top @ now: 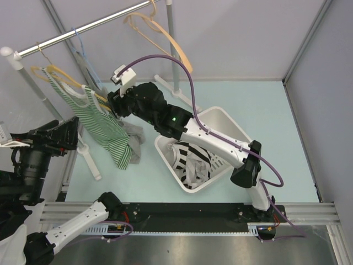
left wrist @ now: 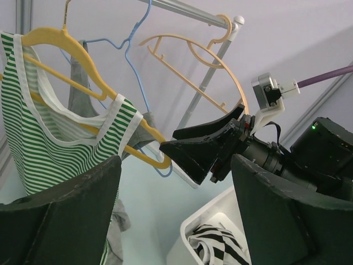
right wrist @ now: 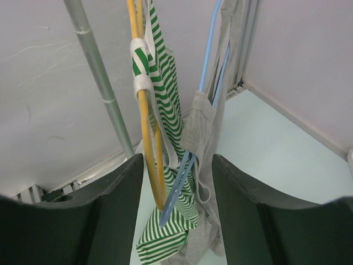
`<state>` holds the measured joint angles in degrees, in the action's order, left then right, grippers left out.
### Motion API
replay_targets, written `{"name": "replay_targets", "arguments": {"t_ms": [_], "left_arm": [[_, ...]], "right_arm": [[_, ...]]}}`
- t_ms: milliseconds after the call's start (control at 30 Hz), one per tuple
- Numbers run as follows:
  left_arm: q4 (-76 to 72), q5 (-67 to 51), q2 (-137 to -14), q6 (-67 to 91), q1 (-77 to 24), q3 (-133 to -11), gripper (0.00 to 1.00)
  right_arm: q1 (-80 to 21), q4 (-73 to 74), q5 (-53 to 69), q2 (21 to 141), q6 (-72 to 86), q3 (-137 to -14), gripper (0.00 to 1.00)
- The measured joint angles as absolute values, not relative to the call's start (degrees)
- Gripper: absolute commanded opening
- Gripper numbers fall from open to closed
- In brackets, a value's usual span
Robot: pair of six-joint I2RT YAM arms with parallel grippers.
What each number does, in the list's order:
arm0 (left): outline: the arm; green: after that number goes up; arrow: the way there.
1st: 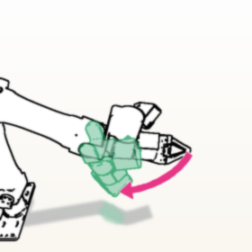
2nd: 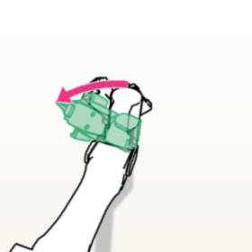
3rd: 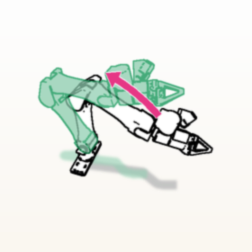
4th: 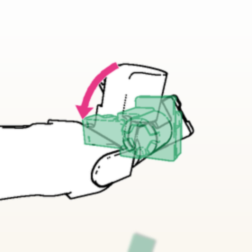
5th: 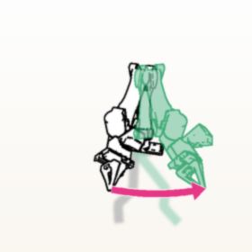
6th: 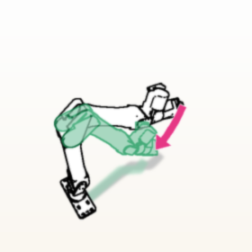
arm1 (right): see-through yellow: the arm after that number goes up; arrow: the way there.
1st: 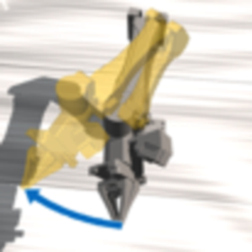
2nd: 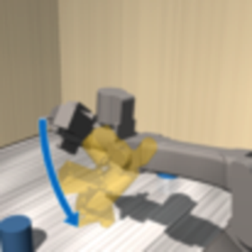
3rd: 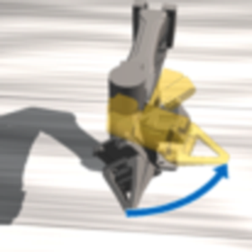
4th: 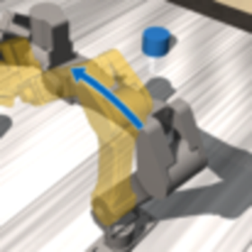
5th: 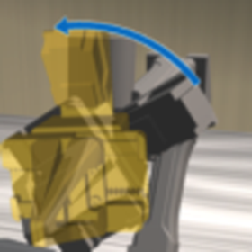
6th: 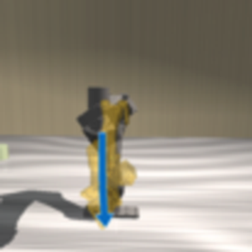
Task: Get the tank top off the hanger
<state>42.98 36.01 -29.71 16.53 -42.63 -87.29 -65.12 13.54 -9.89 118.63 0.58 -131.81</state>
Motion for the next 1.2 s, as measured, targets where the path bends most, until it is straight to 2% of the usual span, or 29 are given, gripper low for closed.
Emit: {"name": "replay_targets", "arguments": {"t_ms": [167,300,433,633,1067,1200], "left_arm": [[43.2,36.0,-29.7,16.5,-42.6,-87.3,0.86],[43.4,36.0,-29.7,16.5,-42.6,-87.3,0.85],[43.5,36.0,-29.7,16.5,-42.6,-87.1,0.85],[43.7,35.8,-29.7,16.6,-42.6,-87.0,0.85],[44.1,35.8,-28.8,16.6,-42.6,-87.0,0.85],[44.2,35.8,-28.7,16.6,-42.6,-87.0,0.85]], "right_arm": [[-64.6,12.6,-8.9,118.6,1.5,-132.1,0.7],[-64.3,11.6,-7.6,118.6,2.5,-132.1,0.73],[-63.8,10.3,-6.8,118.5,3.4,-132.3,0.69],[-62.3,11.5,-5.6,120.0,4.7,-138.8,0.56],[-61.7,10.6,-4.3,126.0,5.0,-142.1,0.56],[-61.7,10.9,-4.0,127.8,5.5,-142.1,0.5]]}}
